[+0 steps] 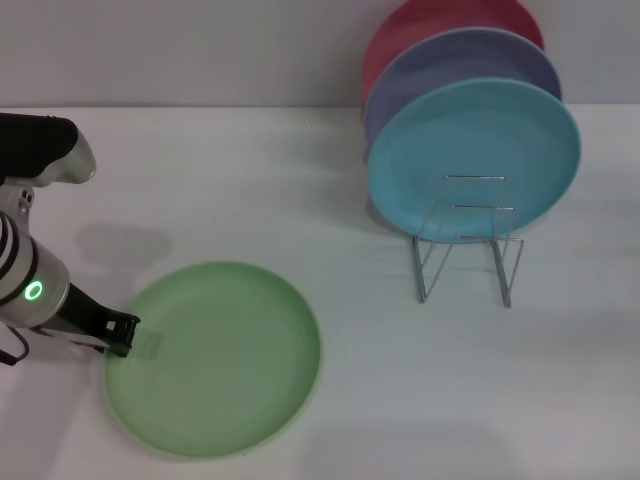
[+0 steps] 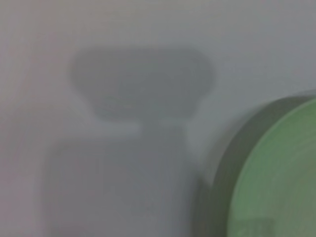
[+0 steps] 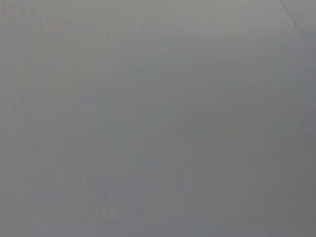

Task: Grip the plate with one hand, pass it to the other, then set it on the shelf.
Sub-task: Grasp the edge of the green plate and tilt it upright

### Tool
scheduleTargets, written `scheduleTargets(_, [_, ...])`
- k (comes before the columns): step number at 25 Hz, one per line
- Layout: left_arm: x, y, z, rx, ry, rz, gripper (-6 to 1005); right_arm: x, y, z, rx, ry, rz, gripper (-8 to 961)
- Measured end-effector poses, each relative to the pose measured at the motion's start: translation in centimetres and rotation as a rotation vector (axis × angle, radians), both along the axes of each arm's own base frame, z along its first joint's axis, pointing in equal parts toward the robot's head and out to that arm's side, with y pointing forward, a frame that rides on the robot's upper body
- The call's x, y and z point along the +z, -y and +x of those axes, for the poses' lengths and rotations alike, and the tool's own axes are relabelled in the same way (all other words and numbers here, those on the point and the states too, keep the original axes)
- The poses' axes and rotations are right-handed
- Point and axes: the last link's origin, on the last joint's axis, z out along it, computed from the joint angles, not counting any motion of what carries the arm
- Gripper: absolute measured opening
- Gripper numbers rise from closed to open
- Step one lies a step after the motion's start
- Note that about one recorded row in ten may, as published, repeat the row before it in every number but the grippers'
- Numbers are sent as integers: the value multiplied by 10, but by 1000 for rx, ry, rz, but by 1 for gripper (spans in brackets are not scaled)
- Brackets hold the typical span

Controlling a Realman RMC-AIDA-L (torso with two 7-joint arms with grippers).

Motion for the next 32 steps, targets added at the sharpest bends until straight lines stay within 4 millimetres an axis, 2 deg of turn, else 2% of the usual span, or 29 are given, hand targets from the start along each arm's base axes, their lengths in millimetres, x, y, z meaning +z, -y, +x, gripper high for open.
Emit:
scheduleTargets(8, [3, -2, 2, -8, 5, 11, 97, 0, 0, 0, 1, -1, 0, 630])
scheduleTargets(17, [3, -3, 5, -41, 15, 18, 59, 0, 0, 0, 1, -1, 0, 630])
scheduleTargets(25, [27, -15, 11, -197, 99, 282, 54, 0, 0, 1, -6, -4, -3, 630])
scheduleTargets(32, [40, -21, 2, -296, 172, 467, 42, 0, 1, 3, -13, -5, -6, 630])
